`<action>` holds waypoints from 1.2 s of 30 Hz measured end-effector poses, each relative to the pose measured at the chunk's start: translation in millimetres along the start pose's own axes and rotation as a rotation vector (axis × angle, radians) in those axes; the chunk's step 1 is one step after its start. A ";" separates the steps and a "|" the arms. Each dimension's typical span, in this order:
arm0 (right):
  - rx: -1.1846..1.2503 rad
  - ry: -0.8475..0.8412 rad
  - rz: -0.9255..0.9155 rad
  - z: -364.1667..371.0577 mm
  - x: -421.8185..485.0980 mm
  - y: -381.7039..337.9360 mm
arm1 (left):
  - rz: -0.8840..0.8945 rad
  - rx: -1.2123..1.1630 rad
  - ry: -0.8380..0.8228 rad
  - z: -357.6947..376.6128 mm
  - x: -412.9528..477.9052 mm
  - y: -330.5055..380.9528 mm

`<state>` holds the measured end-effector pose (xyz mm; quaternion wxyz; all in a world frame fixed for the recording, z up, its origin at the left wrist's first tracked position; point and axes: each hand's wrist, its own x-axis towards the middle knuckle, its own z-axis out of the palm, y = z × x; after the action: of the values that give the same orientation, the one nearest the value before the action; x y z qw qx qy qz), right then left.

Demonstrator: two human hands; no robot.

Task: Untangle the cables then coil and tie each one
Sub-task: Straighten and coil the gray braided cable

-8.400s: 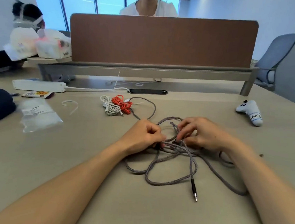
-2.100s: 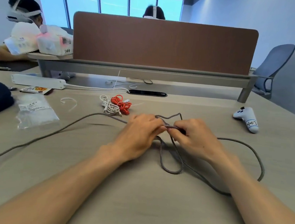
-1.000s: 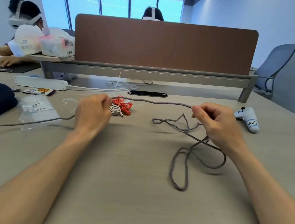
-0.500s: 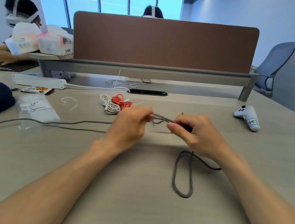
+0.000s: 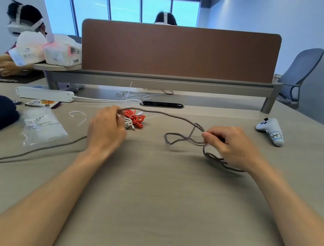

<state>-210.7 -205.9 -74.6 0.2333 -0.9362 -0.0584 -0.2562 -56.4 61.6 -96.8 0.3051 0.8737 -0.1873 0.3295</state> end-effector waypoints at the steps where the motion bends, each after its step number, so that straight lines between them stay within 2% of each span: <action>1: -0.004 -0.007 -0.010 3.0 0.6 -2.0 | 0.048 0.002 -0.033 0.5 -5.4 7.5; 6: -0.014 -0.039 -0.094 18.7 2.8 -18.0 | 0.499 -0.139 -0.204 -0.7 -36.7 66.9; 9: -0.018 -0.054 -0.143 24.6 1.7 -23.2 | 0.627 -0.147 -0.283 12.7 -45.6 81.2; 10: -0.020 -0.060 -0.149 25.0 1.6 -22.6 | 0.647 -0.152 -0.264 15.0 -43.1 79.5; 12: -0.015 -0.069 -0.120 22.9 2.1 -18.9 | 0.572 -0.184 -0.159 15.9 -32.5 66.6; 16: -0.001 -0.004 -0.079 10.7 1.4 -8.1 | 0.248 -0.111 0.024 2.0 -9.2 30.4; 20: 0.003 0.004 -0.059 12.9 1.9 -10.6 | 0.176 -0.030 0.089 -6.7 -10.7 30.6; 22: -0.006 0.062 -0.066 11.9 1.9 -12.2 | 0.152 -0.032 0.097 -6.0 -11.5 33.4; 29: 0.002 0.205 -0.056 5.5 0.1 -9.3 | 0.199 -0.067 0.070 2.6 -14.6 33.9; 33: 0.020 0.154 -0.127 16.9 2.3 -18.0 | 0.440 -0.276 -0.149 6.6 -33.2 56.7; 36: 0.029 0.110 -0.197 23.3 3.3 -26.7 | 0.606 -0.308 -0.262 11.9 -41.5 75.4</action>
<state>-203.5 -171.4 -79.8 0.2232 -0.9070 -0.1408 -0.3282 -120.2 3.0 -101.7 0.2952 0.7571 -0.5227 0.2579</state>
